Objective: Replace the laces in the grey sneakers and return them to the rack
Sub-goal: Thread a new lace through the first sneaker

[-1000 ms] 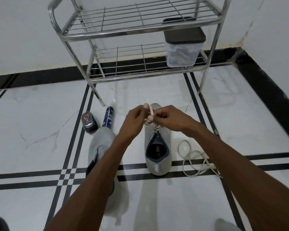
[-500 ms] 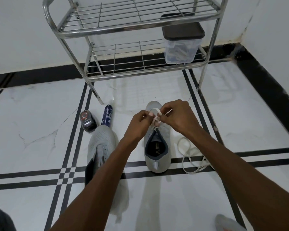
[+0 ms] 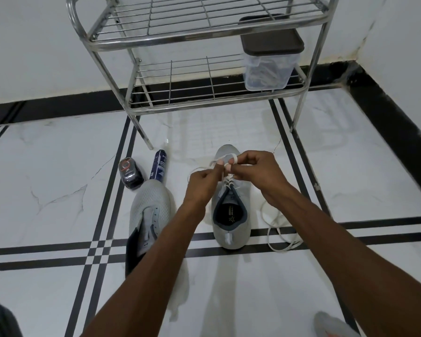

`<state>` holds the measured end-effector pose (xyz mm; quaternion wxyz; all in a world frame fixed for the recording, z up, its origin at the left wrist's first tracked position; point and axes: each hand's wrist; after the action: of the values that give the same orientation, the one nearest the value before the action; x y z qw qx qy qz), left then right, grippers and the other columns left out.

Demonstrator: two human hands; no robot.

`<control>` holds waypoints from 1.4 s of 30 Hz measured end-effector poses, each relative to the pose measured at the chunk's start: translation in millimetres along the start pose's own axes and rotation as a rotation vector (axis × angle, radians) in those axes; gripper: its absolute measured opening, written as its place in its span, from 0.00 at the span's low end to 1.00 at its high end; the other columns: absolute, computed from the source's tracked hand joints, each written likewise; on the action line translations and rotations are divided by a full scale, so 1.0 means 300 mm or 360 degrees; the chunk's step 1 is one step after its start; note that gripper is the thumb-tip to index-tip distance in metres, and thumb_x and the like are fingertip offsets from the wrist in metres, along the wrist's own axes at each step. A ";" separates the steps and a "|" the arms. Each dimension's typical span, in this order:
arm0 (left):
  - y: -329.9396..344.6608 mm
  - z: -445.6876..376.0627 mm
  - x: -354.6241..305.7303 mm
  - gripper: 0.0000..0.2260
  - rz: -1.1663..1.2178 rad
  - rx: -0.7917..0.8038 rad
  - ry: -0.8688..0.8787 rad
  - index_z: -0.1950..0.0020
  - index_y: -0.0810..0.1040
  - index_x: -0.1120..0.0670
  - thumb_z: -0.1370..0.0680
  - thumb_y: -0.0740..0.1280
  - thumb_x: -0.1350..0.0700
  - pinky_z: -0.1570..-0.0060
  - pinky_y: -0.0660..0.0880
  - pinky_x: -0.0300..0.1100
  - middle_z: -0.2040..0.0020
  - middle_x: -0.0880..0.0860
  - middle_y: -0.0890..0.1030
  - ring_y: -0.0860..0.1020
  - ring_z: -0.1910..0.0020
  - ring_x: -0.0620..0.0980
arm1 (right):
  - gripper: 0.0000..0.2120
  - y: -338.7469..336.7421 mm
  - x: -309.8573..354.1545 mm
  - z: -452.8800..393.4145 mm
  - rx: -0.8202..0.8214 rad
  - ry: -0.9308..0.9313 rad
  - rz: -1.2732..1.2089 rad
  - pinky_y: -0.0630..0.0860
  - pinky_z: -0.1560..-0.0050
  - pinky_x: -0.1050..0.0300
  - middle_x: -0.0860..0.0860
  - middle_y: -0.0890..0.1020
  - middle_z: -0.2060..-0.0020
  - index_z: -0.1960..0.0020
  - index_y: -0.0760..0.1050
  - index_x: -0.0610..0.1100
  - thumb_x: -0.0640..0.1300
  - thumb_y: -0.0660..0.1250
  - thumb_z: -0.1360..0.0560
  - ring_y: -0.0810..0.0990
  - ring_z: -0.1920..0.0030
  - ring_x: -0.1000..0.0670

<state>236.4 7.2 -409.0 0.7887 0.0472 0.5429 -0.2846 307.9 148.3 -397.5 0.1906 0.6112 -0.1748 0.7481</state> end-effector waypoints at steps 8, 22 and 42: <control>-0.017 -0.007 0.093 0.12 0.0662 -0.0658 -0.0208 0.56 0.80 0.60 0.16 0.65 0.54 0.62 0.76 0.44 0.64 0.54 0.79 0.77 0.65 0.50 | 0.11 -0.099 -0.069 0.011 -0.0380 0.0399 0.0137 0.75 0.63 0.57 0.41 0.86 0.52 0.61 0.76 0.44 0.44 0.77 0.26 0.86 0.56 0.49; 0.051 0.005 0.184 0.12 0.0317 -0.0305 -0.0078 0.57 0.84 0.57 0.26 0.78 0.48 0.61 0.77 0.38 0.62 0.49 0.85 0.82 0.61 0.46 | 0.08 -0.017 -0.159 0.064 -0.0150 0.0226 0.0191 0.84 0.52 0.52 0.45 0.87 0.61 0.53 0.79 0.39 0.44 0.71 0.21 0.86 0.59 0.45; 0.006 -0.011 0.124 0.09 0.0355 -0.0329 0.0074 0.55 0.83 0.57 0.17 0.68 0.55 0.56 0.80 0.39 0.57 0.51 0.87 0.84 0.56 0.47 | 0.09 -0.024 -0.081 0.045 -0.0233 0.0350 -0.0142 0.78 0.57 0.58 0.49 0.87 0.53 0.44 0.79 0.38 0.43 0.66 0.18 0.85 0.53 0.52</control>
<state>243.7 -4.8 -443.6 0.8034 0.0325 0.5787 -0.1366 327.3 146.2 -418.5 0.2858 0.5172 -0.1795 0.7865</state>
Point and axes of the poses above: each hand's wrist, its own z-axis away from the middle knuckle, its own y-axis out of the palm, x = y × z
